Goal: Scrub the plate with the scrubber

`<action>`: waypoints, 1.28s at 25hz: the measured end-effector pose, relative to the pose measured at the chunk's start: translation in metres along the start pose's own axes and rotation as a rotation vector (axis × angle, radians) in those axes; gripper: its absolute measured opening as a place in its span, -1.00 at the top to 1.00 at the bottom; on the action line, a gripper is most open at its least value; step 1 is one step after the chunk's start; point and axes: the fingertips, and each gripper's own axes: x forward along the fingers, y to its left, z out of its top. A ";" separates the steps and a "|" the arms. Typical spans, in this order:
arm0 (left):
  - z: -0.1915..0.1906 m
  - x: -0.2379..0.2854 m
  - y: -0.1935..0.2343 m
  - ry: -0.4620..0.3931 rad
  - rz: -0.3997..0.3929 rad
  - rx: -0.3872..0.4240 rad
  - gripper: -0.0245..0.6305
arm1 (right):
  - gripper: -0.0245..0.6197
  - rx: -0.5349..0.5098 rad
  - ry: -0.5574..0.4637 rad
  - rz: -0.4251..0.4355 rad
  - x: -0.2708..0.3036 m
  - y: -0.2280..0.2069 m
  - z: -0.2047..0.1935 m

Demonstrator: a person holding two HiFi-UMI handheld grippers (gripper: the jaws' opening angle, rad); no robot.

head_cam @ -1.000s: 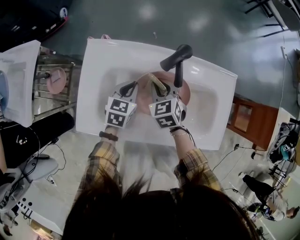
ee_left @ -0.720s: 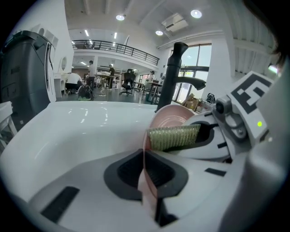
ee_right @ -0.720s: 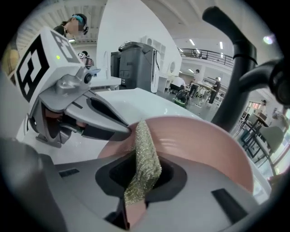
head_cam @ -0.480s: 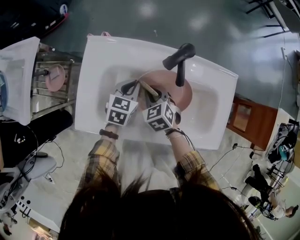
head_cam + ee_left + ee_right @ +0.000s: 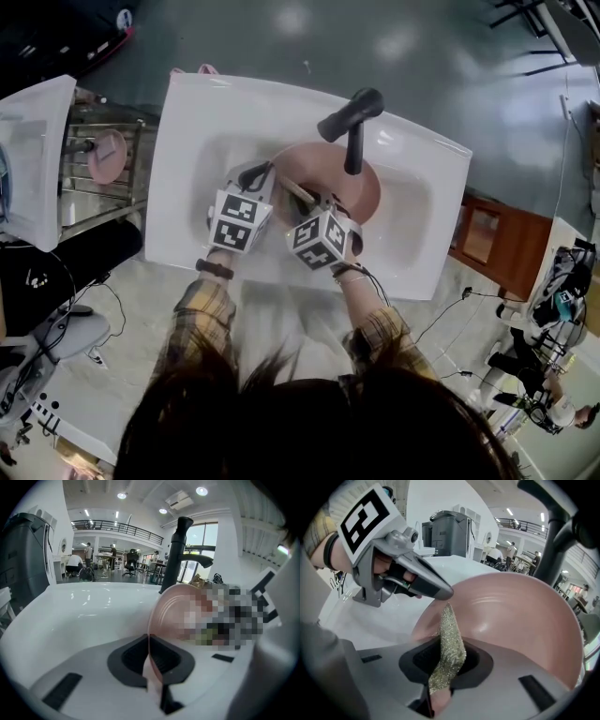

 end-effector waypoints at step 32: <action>0.007 -0.007 -0.019 0.027 -0.002 0.072 0.85 | 0.70 -0.057 0.159 -0.309 -0.079 -0.098 -0.083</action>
